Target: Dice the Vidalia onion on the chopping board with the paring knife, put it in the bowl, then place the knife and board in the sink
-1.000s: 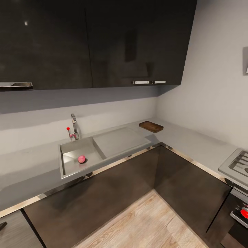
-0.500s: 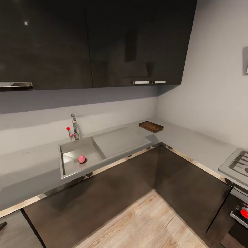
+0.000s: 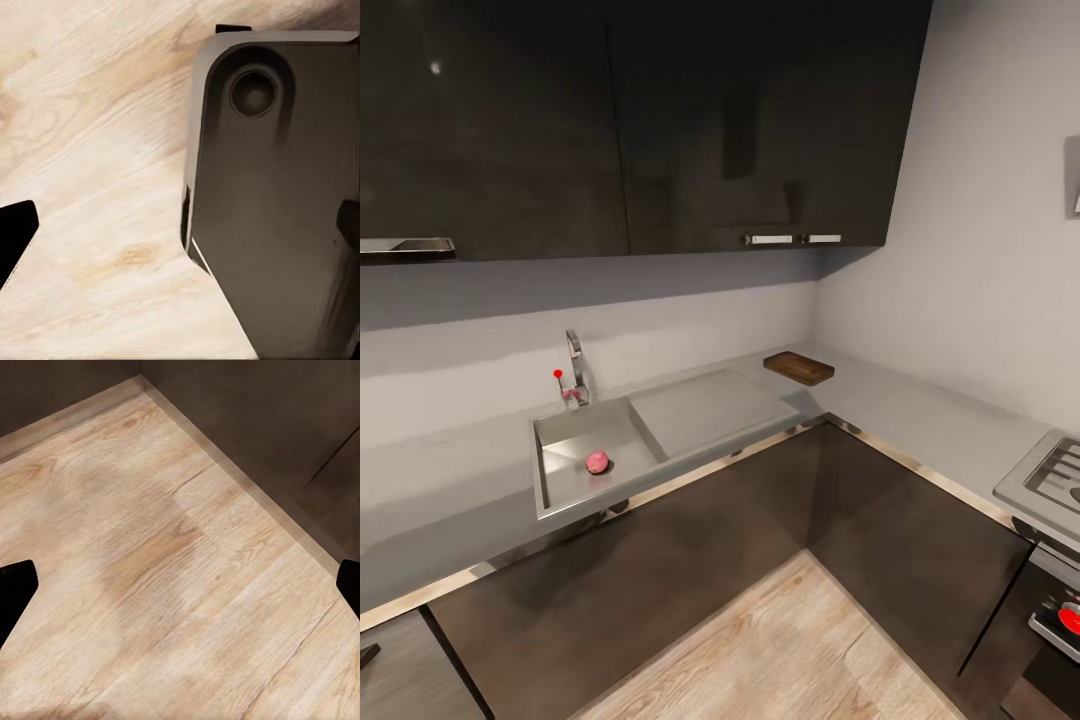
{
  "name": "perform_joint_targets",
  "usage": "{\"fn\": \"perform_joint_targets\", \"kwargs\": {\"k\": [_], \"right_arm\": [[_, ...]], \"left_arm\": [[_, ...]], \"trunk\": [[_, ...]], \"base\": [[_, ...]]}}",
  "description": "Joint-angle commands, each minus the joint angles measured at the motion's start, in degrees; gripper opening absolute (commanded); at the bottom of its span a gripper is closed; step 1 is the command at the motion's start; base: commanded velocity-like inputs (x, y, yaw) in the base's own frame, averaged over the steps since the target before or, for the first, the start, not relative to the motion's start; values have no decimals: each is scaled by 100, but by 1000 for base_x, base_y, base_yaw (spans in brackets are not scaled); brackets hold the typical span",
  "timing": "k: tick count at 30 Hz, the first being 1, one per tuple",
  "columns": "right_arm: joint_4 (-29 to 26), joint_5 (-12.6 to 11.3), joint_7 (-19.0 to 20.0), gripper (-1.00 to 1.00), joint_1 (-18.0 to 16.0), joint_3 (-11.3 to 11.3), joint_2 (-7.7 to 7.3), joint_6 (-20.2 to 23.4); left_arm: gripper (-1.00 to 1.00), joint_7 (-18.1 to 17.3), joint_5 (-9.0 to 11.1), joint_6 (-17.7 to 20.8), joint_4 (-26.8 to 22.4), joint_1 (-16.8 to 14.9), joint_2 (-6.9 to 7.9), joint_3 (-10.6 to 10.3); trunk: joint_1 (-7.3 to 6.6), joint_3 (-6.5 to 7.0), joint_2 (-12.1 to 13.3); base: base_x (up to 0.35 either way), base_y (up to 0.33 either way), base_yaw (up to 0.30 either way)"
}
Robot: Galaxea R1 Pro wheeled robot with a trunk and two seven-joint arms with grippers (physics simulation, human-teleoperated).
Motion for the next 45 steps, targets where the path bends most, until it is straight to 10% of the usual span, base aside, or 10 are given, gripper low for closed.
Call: {"fn": "perform_joint_targets", "kwargs": {"k": [1,14,29,45], "right_arm": [[1,-59,0,100,-2,14,-2,-21],[1,-59,1,100,-2,14,-3,-23],[1,-46,3,100,-2,23,-2,-30],[1,-58,2,100,-2,23,-2,-30]], "left_arm": [[100,37,-60,-43,30,12,75,44],[100,62,-44,-47,13,76,430,44],[100,14,-44,-47,-5,77,93,37],[100,-5,-56,-64,-5,77,55,35]], "trunk": [[1,-7,-6],[1,-7,-6],[1,-7,-6],[1,-7,-6]], "base": [[0,0,0],[0,0,0],[0,0,0],[0,0,0]]}}
